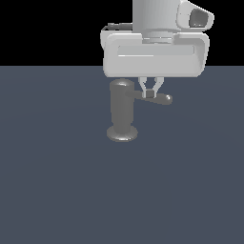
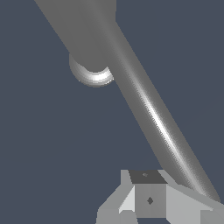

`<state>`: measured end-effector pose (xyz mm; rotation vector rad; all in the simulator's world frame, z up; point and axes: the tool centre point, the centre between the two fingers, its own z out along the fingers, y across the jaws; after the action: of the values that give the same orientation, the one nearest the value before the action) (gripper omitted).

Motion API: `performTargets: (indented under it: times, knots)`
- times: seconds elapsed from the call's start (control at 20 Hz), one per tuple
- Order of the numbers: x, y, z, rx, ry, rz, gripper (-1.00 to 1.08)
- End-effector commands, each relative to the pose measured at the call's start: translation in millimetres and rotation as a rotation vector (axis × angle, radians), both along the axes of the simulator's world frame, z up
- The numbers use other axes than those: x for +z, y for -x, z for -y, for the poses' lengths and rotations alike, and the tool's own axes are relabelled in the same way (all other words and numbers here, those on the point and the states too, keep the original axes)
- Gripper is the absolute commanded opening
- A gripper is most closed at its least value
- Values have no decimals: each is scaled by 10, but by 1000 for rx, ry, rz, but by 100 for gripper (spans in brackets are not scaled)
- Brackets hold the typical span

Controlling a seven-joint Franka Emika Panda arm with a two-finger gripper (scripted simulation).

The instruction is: Turn on the faucet by rotating a designated handle.

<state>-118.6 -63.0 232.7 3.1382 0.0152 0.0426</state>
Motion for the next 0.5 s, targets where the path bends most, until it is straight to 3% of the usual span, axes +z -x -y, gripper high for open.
performTargets:
  times: [0.0,0.3,0.45]
  knots:
    - [-124,44,201,-16,-3,-27,-100]
    - [-124,-9,501,-16,-3,-27,-100]
    - [10,-156,312,23,3,6,-100]
